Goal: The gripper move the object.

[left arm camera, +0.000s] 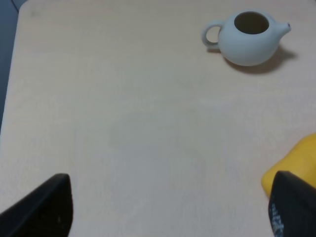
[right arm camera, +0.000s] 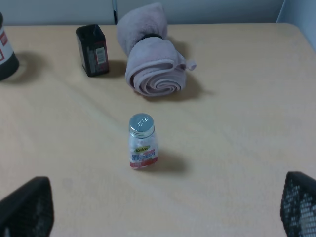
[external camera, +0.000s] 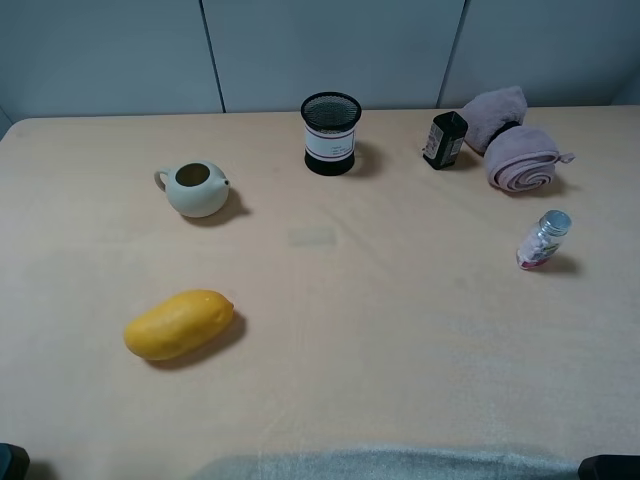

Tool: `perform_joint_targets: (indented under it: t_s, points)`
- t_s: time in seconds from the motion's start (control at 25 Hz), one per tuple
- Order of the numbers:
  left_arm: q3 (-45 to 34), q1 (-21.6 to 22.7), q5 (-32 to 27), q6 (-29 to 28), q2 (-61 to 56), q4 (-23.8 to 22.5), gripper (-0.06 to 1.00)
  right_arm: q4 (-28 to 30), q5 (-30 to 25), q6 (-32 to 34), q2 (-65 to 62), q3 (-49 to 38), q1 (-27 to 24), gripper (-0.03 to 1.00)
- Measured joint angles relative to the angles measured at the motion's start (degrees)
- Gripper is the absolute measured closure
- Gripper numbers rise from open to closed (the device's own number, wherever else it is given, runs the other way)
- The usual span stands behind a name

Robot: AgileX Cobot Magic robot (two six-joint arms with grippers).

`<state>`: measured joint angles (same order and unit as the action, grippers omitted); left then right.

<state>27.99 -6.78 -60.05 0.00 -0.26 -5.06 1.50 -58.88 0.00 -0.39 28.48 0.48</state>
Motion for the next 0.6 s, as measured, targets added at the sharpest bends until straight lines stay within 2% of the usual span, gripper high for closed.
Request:
perform_joint_targets:
  t_s: [0.6]
  points:
    - [0.0,0.0,0.0,0.0,0.0,0.0,0.15,0.0,0.0,0.0,0.0,0.0,0.0,0.28]
